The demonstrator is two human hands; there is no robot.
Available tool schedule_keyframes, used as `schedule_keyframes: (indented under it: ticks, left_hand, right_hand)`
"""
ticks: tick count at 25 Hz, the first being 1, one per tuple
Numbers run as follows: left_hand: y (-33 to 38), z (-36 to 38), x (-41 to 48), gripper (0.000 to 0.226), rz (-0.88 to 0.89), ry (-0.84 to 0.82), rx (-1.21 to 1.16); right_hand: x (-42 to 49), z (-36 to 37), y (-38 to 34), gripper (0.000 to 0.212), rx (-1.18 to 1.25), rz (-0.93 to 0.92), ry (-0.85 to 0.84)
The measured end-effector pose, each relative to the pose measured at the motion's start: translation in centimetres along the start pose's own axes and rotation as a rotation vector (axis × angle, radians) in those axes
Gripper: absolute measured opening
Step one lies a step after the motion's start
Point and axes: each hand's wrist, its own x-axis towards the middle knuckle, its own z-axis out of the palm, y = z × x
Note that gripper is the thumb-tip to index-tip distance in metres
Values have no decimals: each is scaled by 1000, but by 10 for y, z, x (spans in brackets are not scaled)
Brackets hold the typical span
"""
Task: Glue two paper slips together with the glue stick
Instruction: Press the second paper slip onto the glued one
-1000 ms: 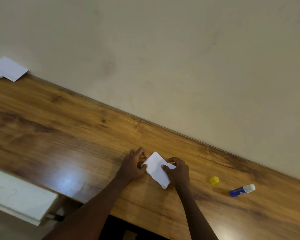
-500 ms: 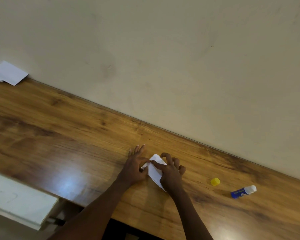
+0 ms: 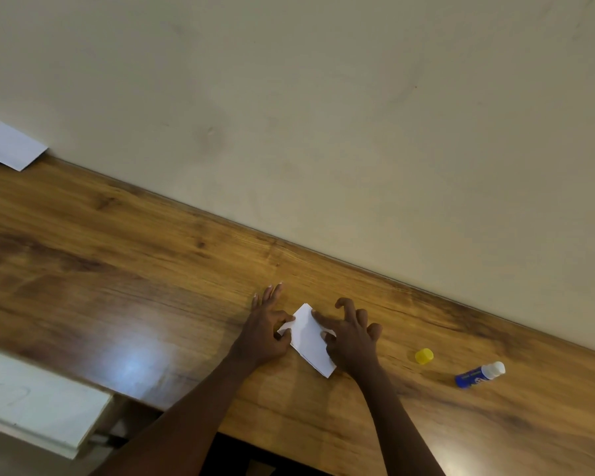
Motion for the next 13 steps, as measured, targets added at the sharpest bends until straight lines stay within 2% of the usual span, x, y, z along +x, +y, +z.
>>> schedule_keyframes:
  ticks: [7, 10, 13]
  left_hand:
    - [3, -2, 0, 26, -11, -15, 11]
    - [4, -2, 0, 26, -15, -23, 12]
    - [5, -3, -1, 26, -23, -24, -1]
  right_hand:
    - [-52, 3, 39, 31, 43, 63, 68]
    - [-64, 4, 34, 32, 54, 14, 41]
    - [-79, 16, 18, 43, 14, -95, -44]
